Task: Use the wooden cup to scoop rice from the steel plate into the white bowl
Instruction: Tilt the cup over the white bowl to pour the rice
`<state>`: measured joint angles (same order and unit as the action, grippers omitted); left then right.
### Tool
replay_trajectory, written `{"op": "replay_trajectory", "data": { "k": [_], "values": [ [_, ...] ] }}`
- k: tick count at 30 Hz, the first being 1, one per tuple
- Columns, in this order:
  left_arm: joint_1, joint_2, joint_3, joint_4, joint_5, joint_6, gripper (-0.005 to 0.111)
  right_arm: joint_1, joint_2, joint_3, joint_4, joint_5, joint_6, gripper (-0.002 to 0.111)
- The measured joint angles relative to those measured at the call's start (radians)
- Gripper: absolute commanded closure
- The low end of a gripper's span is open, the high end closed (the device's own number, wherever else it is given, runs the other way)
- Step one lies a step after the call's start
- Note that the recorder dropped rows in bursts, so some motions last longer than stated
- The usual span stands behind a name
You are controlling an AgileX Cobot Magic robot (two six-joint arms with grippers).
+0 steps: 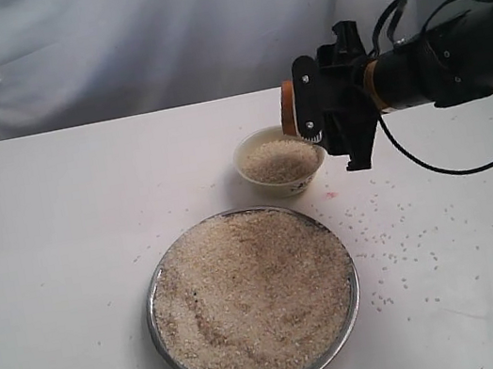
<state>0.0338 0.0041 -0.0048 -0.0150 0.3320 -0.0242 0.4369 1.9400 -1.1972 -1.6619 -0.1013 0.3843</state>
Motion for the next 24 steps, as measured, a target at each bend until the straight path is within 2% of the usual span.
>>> {"op": "replay_trajectory", "data": {
  "k": [9, 13, 24],
  "values": [
    [0.000, 0.000, 0.000, 0.000, 0.000, 0.000, 0.107, 0.010, 0.000, 0.000, -0.052, 0.029, 0.002, 0.108],
    [0.000, 0.000, 0.000, 0.000, 0.000, 0.000, 0.107, 0.026, 0.000, 0.000, -0.073, 0.101, 0.004, 0.108],
    [0.000, 0.000, 0.000, 0.000, 0.000, 0.000, 0.107, 0.061, 0.000, 0.000, -0.077, 0.111, 0.000, 0.108]
  ]
}}
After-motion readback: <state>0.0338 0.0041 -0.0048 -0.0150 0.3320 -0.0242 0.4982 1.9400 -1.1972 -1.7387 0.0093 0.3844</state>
